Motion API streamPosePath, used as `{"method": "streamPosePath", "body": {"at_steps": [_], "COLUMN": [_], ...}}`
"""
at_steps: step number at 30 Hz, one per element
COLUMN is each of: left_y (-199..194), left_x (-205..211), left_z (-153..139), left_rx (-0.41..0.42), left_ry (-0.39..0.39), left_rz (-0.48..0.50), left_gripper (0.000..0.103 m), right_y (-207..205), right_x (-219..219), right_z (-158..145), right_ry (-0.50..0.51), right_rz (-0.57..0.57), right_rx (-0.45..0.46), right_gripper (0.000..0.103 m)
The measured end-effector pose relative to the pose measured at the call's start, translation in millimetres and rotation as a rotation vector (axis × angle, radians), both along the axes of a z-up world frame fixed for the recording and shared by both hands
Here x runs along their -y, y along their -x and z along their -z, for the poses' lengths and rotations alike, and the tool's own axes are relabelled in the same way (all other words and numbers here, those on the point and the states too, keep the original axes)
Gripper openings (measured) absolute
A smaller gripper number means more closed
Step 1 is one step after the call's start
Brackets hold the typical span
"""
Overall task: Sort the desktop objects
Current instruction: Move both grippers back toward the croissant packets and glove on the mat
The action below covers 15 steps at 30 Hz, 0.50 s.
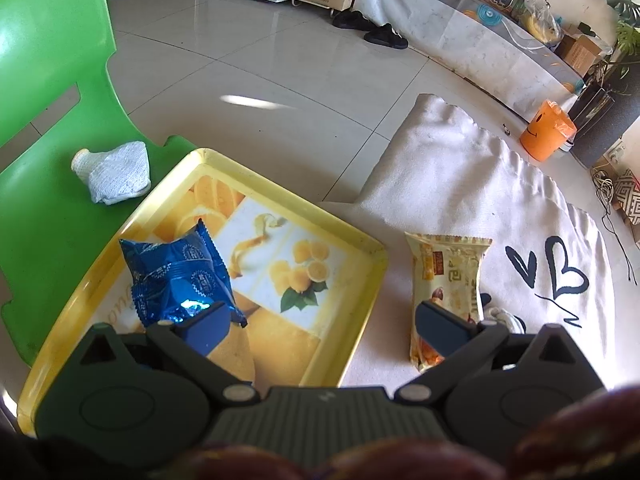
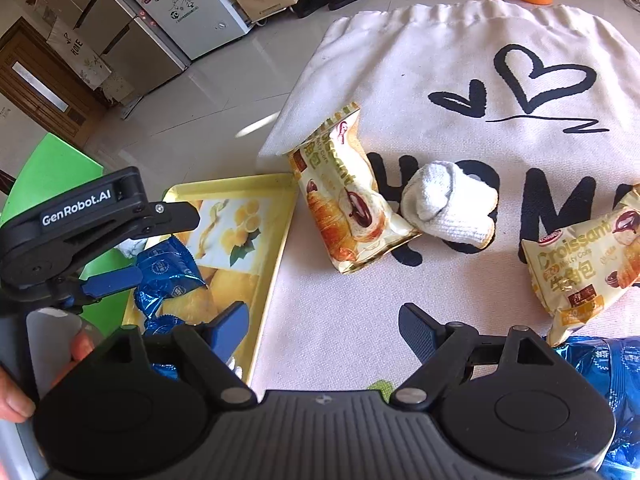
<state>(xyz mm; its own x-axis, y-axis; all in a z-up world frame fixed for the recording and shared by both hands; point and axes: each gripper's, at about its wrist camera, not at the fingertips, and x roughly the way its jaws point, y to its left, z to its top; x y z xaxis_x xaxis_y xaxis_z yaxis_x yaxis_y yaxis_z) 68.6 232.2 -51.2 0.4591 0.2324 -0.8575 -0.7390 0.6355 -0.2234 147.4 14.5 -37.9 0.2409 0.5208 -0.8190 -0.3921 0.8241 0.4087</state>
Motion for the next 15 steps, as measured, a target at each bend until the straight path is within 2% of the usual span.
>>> {"method": "streamPosePath", "body": {"at_steps": [15], "left_y": [-7.7], "left_x": [16.5], "left_z": [7.5], "left_rx": [-0.007], "left_ry": [0.034], "left_rz": [0.074], "left_gripper": [0.102], "right_y": [-22.5], "right_x": [43.1], "right_z": [-8.9], "right_ry": [0.061], "right_rz": [0.163], "right_rx": [0.002], "right_gripper": [0.083]}}
